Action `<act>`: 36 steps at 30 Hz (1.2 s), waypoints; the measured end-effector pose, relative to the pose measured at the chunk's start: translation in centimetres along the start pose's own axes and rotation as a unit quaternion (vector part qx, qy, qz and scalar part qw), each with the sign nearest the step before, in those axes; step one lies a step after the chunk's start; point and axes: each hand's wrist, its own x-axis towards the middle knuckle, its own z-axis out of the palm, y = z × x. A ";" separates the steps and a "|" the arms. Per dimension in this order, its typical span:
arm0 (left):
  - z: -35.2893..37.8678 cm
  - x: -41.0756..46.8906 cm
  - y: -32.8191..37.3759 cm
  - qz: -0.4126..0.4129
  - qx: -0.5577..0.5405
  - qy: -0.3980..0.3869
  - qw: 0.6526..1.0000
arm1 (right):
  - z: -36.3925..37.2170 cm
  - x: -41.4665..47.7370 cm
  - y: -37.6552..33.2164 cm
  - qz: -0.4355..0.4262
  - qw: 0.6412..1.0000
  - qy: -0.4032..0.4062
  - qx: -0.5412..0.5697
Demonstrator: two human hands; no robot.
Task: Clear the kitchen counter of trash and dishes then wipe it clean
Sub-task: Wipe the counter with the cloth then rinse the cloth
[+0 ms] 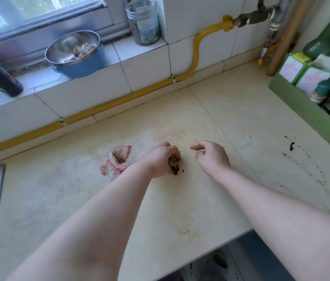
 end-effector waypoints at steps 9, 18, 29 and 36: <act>1.1 -2.2 1.0 -0.062 -0.019 0.049 0.997 | -0.3 -1.7 0.1 0.005 0.997 -0.075 0.029; -3.7 -9.1 1.6 -0.162 -0.367 0.160 0.902 | 1.3 -4.9 -5.0 0.191 0.883 -0.234 0.359; -1.1 -25.2 -9.0 -0.294 -0.387 0.348 0.802 | 11.4 -14.5 -13.8 0.201 0.853 -0.358 0.322; 4.6 -45.3 -23.8 -0.458 -0.368 0.442 0.678 | 26.7 -28.0 -23.1 0.159 0.855 -0.410 0.277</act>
